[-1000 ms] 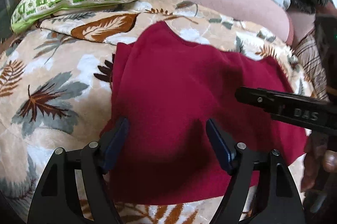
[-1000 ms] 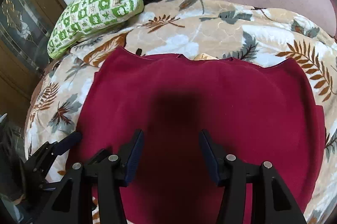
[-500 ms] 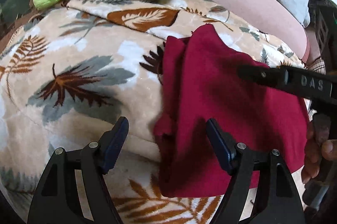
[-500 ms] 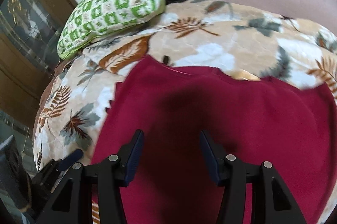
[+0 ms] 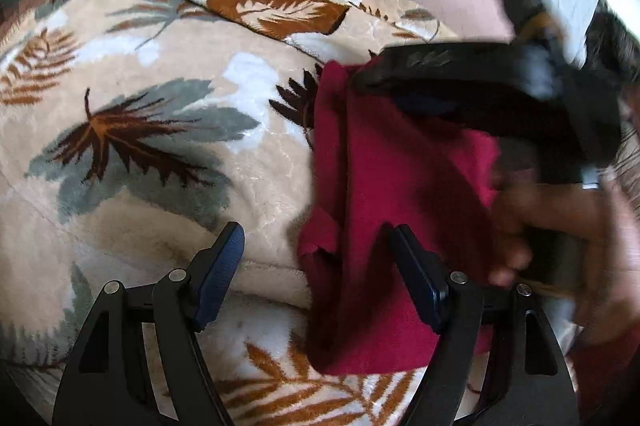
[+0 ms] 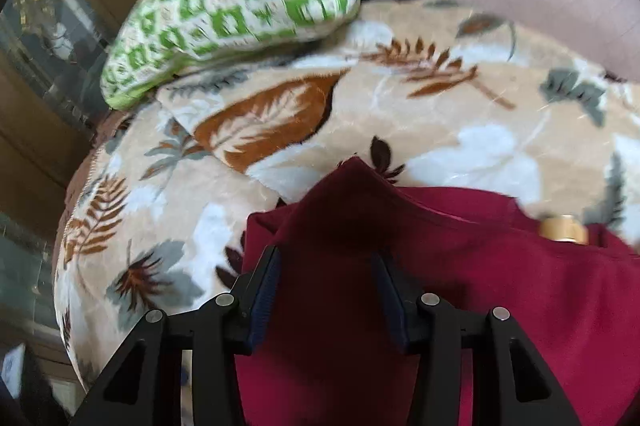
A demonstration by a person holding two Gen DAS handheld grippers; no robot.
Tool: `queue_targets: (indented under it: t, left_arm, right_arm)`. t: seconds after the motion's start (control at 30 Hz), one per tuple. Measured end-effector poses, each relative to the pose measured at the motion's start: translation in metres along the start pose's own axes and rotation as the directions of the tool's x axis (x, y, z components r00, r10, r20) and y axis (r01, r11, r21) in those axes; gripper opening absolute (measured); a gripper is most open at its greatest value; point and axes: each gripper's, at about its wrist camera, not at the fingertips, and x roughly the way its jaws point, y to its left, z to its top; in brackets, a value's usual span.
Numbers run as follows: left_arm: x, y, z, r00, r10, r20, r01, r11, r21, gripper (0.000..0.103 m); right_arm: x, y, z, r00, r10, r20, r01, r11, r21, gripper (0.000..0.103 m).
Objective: Fold small clothes
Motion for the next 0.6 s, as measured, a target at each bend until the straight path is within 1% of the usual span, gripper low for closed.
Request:
queue_targets:
  t: [0.1, 0.13, 0.23, 0.27, 0.3, 0.37, 0.47, 0.5, 0.53, 0.57, 0.6]
  left_arm:
    - [-0.003, 0.009, 0.002, 0.999, -0.036, -0.011, 0.036, 0.999, -0.039, 0.077]
    - [-0.003, 0.01, 0.001, 0.999, -0.041, -0.017, 0.04, 0.998, -0.041, 0.077]
    - [-0.006, 0.005, -0.003, 0.999, -0.043, -0.024, 0.042, 0.999, -0.022, 0.077]
    - [-0.006, 0.003, -0.004, 0.998, -0.05, -0.03, 0.049, 0.999, -0.018, 0.077]
    - [-0.007, 0.002, -0.005, 0.998, -0.062, -0.032, 0.061, 0.998, -0.017, 0.077]
    - [-0.009, 0.001, -0.006, 0.997, -0.065, -0.032, 0.065, 0.998, -0.015, 0.077]
    - [-0.009, 0.001, -0.008, 0.998, -0.045, -0.032, 0.044, 0.999, -0.011, 0.077]
    - [-0.009, 0.001, -0.007, 0.999, -0.041, -0.031, 0.04, 0.999, -0.01, 0.077]
    - [-0.009, 0.001, -0.008, 0.999, -0.039, -0.031, 0.039, 0.999, -0.008, 0.077]
    - [-0.009, 0.001, -0.008, 0.999, -0.04, -0.032, 0.039, 0.999, -0.008, 0.077]
    - [-0.009, 0.001, -0.008, 0.999, -0.039, -0.032, 0.039, 0.999, -0.011, 0.077]
  right_arm:
    - [0.004, 0.006, 0.006, 1.0, -0.012, 0.002, 0.012, 1.0, -0.02, 0.048]
    - [0.001, 0.005, 0.007, 1.0, -0.005, -0.005, 0.005, 1.0, -0.016, 0.048]
    - [-0.017, 0.0, 0.008, 0.999, 0.048, -0.011, -0.048, 0.998, 0.027, 0.05]
    - [-0.022, 0.003, 0.008, 0.999, 0.04, -0.017, -0.04, 0.999, 0.019, 0.054]
    - [-0.024, 0.005, 0.007, 0.999, 0.028, -0.025, -0.028, 1.0, 0.008, 0.066]
    - [-0.021, 0.016, 0.005, 0.998, -0.005, -0.057, 0.003, 0.999, -0.033, 0.075]
    - [-0.001, 0.031, 0.005, 0.992, -0.054, -0.116, 0.045, 0.996, -0.075, 0.075]
    - [0.01, 0.035, 0.005, 0.984, -0.09, -0.151, 0.076, 0.993, -0.096, 0.077]
    - [0.024, 0.041, 0.004, 0.971, -0.149, -0.186, 0.125, 0.983, -0.134, 0.079]
    - [0.032, 0.047, 0.003, 0.965, -0.193, -0.179, 0.161, 0.97, -0.181, 0.086]
    - [0.036, 0.052, 0.003, 0.961, -0.226, -0.16, 0.187, 0.956, -0.225, 0.09]
